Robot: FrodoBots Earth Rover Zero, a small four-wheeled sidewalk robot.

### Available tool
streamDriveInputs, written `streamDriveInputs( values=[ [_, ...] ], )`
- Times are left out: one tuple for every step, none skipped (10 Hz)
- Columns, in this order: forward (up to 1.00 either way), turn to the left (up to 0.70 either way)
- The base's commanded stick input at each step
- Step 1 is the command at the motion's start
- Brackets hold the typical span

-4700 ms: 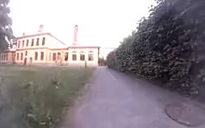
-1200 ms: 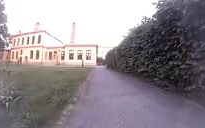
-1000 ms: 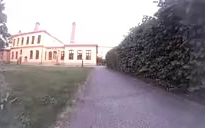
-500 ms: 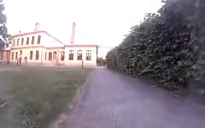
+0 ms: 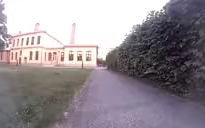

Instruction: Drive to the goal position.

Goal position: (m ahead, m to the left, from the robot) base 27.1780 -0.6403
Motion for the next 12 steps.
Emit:
streamDriveInputs(
  values=[
    [0.50, 0.00],
    [0.50, 0.00],
    [0.50, 0.00],
    [0.50, -0.01],
    [0.50, -0.01],
    [0.50, -0.11],
    [0.50, -0.49],
    [0.50, -0.49],
    [0.50, -0.16],
    [0.50, -0.01],
    [0.50, -0.01],
    [0.50, -0.01]
  ],
)
